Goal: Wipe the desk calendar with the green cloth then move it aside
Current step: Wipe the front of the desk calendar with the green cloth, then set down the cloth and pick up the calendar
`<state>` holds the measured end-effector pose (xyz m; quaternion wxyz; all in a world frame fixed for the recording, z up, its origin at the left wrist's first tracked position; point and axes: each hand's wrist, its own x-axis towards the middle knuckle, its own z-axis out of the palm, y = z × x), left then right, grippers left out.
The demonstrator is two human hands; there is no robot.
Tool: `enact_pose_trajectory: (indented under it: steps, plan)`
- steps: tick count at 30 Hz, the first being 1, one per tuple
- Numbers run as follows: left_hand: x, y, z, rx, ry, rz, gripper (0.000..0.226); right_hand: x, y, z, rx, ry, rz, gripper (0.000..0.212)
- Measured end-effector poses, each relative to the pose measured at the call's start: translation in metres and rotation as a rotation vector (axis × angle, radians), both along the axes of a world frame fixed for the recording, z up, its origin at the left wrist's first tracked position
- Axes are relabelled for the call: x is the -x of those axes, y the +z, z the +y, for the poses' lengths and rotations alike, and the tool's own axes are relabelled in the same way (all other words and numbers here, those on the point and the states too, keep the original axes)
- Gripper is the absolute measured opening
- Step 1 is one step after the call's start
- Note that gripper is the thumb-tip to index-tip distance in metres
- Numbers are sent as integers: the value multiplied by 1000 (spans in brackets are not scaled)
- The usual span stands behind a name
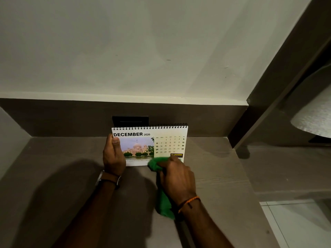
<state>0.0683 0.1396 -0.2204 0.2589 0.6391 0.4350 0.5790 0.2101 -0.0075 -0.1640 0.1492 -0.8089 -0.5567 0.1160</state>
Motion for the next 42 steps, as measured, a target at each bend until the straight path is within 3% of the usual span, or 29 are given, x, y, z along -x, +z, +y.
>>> enact_pose_trajectory:
  steps: [9,13,17,19,22,24,28,31,37,42]
  plan:
    - [-2,6,-7,63,-23,-1,25,-69,6,-117,19,-425,-38,26]
    - [1,5,-7,68,-21,0,39,-55,-14,-140,126,-452,-16,47]
    - [2,7,-12,66,-42,-17,29,-47,-9,-128,86,-533,-186,76]
    - [4,6,-16,66,-65,-31,25,-43,-7,-104,-127,-482,-28,73]
    - [7,5,-22,109,-73,-57,23,-31,-7,-54,-392,-384,665,48]
    - [9,4,-26,131,-50,-67,24,-26,-9,-30,-475,-345,864,39]
    - [17,1,-33,109,66,-1,40,-30,-16,-16,-596,-422,801,18]
    - [23,3,-40,102,81,49,50,-31,-18,-17,-643,-442,743,19]
    - [36,4,-51,179,27,-51,43,-31,-19,-12,-611,-476,736,23]
    - [52,6,-56,173,74,-17,41,-26,-18,-10,-585,-397,785,17]
